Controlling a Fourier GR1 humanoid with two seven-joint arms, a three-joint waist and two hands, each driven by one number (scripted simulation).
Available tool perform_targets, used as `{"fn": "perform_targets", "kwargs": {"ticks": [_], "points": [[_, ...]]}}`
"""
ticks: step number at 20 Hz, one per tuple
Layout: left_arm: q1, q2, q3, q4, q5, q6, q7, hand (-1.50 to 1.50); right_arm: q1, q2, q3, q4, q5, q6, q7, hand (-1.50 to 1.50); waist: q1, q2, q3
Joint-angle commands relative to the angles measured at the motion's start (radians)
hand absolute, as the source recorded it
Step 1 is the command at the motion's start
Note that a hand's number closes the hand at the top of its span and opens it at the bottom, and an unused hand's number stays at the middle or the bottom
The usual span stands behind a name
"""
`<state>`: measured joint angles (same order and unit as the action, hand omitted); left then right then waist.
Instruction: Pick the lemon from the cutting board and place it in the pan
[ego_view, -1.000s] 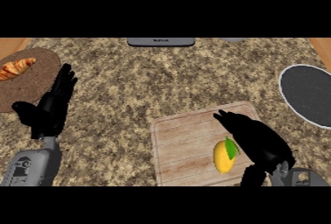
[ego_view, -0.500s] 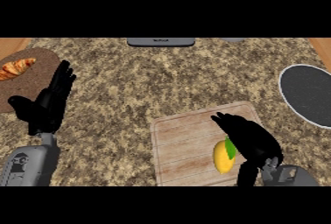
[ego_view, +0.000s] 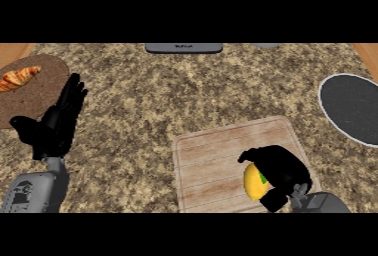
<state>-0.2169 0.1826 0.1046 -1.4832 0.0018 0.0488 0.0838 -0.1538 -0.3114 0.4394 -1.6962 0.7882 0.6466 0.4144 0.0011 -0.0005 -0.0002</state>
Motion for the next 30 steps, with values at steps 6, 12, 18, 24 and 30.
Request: {"fn": "perform_targets", "kwargs": {"ticks": [6,12,18,24,30], "points": [[-0.026,0.007,0.024,0.039,-0.008,-0.006,-0.008,0.00,0.027,-0.016,0.020,0.070,0.124,-0.078,-0.177,1.50,-0.002,0.000,0.000],[-0.012,-0.008,0.018,-0.015,-0.011,0.011,0.024,0.00,0.162,-0.064,0.012,-0.101,0.133,-0.103,-0.224,1.50,-0.009,-0.002,0.000],[0.023,0.012,0.038,0.002,0.006,-0.023,-0.024,0.00,0.428,-0.211,-0.057,-0.352,0.131,-0.232,-0.311,1.50,-0.019,-0.004,0.000],[0.050,-0.004,0.030,-0.034,0.004,-0.010,-0.017,0.00,0.466,-0.181,-0.204,-0.575,0.113,-0.429,-0.352,1.50,-0.031,-0.010,0.001],[0.036,-0.006,0.037,0.039,0.005,-0.027,-0.081,0.00,0.490,-0.130,-0.422,-0.679,-0.063,-0.434,-0.343,1.50,-0.019,-0.001,0.000]]}}
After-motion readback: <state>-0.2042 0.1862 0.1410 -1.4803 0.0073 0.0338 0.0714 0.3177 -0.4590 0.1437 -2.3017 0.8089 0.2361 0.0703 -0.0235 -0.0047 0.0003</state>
